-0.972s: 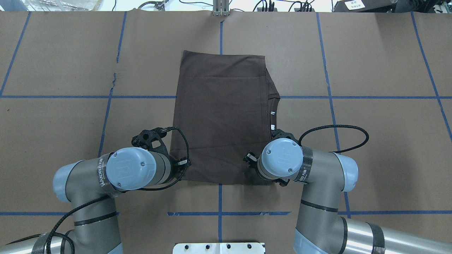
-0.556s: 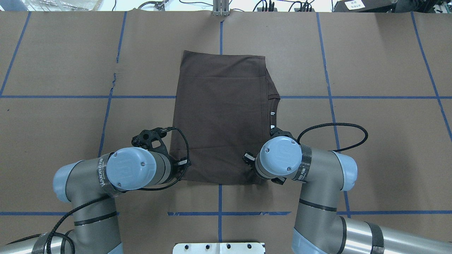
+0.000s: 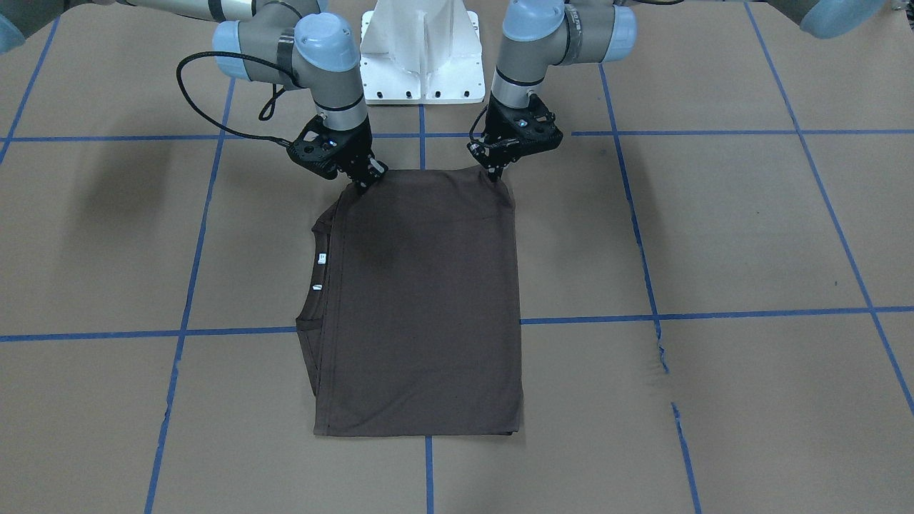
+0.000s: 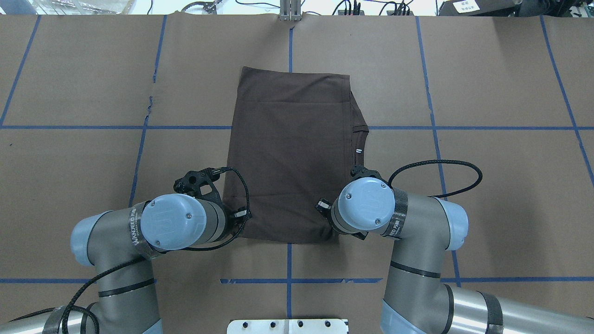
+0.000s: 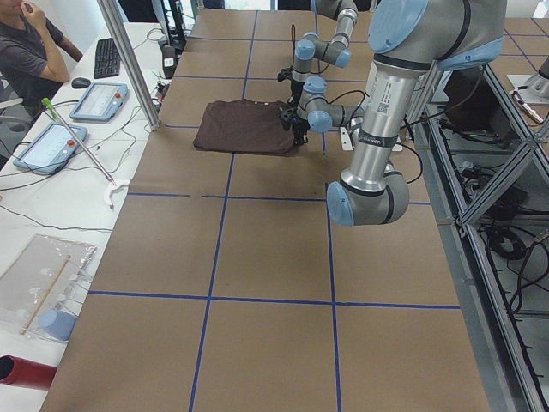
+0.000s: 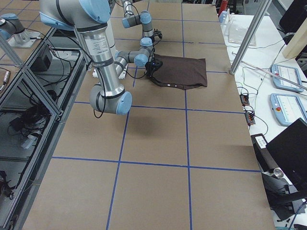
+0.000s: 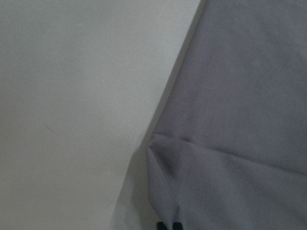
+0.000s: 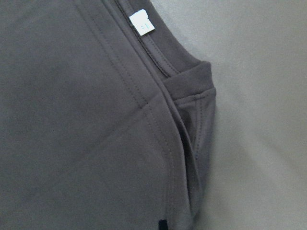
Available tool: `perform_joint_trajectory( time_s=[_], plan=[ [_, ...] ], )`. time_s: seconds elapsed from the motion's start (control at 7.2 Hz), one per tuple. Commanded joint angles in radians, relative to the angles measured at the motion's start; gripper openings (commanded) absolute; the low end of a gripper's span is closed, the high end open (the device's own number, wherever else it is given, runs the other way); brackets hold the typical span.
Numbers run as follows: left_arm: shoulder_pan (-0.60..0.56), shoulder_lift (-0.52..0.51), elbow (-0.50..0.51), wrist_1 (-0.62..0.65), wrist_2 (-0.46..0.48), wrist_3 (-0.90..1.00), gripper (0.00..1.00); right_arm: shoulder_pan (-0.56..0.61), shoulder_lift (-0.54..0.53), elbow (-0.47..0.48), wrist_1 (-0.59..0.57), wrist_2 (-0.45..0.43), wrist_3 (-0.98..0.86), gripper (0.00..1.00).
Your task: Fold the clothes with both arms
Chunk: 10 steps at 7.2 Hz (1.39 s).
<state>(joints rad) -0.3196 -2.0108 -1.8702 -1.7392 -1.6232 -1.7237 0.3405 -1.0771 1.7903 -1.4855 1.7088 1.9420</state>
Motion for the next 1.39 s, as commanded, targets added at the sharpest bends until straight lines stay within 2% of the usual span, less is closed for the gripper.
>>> perform_joint_trajectory(
  time_s=[0.0, 0.14, 0.42, 0.69, 0.83, 1.11, 1.25],
  plan=[
    [0.001, 0.007, -0.021, 0.004, -0.003, -0.001, 0.00, 0.002, -0.010, 0.041, 0.004, 0.005, -0.002, 0.00],
    [0.010, 0.012, -0.059, 0.012, 0.000, -0.001, 0.00, 0.003, -0.026, 0.081, 0.005, 0.008, -0.002, 0.00],
    [0.071, 0.100, -0.188, 0.013, 0.000, -0.005, 0.00, -0.032, -0.087, 0.197, 0.008, 0.011, -0.002, 0.00],
    [0.154, 0.174, -0.297, 0.015, 0.000, -0.017, 0.00, -0.083, -0.092, 0.242, 0.010, 0.009, -0.002, 0.00],
    [0.186, 0.179, -0.337, 0.017, 0.000, -0.058, 0.00, -0.087, -0.093, 0.265, 0.010, 0.011, -0.002, 0.00],
    [0.192, 0.167, -0.360, 0.015, -0.018, -0.070, 0.00, -0.084, -0.078, 0.276, 0.011, 0.012, -0.027, 0.00],
    [0.168, 0.149, -0.351, 0.013, -0.039, -0.070, 0.00, -0.037, -0.073, 0.268, 0.016, 0.012, -0.084, 0.00]
  ],
)
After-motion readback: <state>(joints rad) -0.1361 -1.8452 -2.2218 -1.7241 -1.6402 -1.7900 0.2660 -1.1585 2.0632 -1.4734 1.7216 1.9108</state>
